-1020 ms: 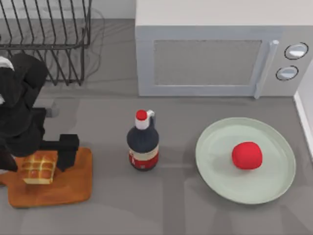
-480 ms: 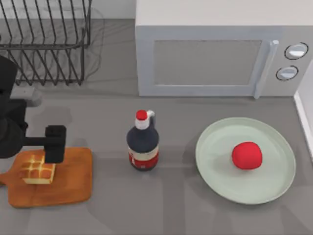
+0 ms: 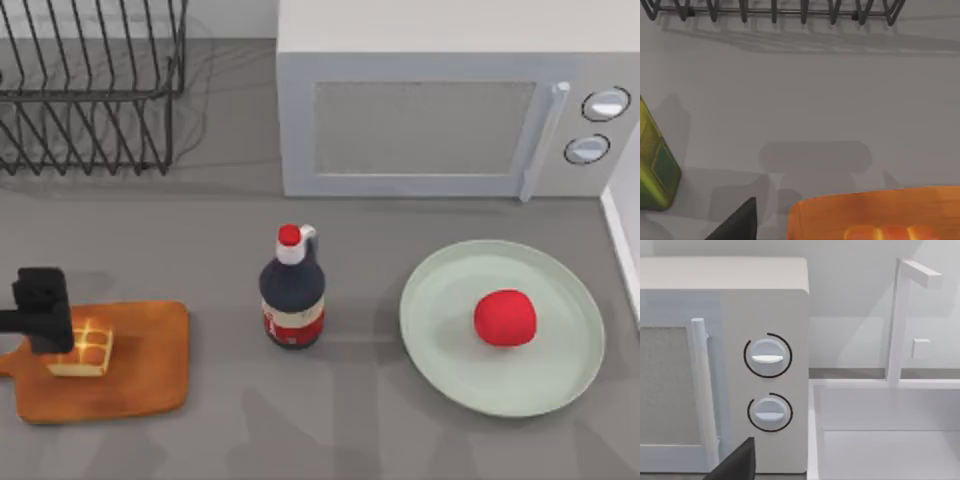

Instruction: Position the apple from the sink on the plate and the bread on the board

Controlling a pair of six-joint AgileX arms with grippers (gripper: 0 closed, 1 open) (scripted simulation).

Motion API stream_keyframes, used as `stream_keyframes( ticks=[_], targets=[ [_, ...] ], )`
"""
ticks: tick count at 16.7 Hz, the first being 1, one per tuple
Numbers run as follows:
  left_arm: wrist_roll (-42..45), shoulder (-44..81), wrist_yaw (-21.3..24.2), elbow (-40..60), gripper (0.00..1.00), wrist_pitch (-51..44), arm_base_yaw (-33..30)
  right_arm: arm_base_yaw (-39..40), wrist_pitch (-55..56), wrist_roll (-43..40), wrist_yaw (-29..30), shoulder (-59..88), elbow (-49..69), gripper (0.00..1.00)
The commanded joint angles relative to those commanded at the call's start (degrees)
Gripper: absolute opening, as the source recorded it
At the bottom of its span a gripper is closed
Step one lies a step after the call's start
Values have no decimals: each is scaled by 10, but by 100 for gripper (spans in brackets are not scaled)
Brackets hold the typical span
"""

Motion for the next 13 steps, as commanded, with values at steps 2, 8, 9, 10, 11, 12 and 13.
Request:
stream_keyframes(
  ticks=[2, 8, 9, 10, 11, 12, 13],
  targets=[
    [10, -109, 0, -58, 100, 48, 12, 0, 0, 0, 0, 0, 0, 100],
    [34, -347, 0, -200, 100, 165, 42, 0, 0, 0, 0, 0, 0, 100],
    [36, -366, 0, -214, 100, 176, 45, 0, 0, 0, 0, 0, 0, 100],
    [38, -380, 0, -223, 100, 184, 47, 0, 0, 0, 0, 0, 0, 100],
    [39, -387, 0, -229, 100, 189, 49, 0, 0, 0, 0, 0, 0, 100],
    [39, -388, 0, -230, 100, 190, 49, 0, 0, 0, 0, 0, 0, 100],
    [39, -388, 0, -230, 100, 190, 49, 0, 0, 0, 0, 0, 0, 100]
  ],
)
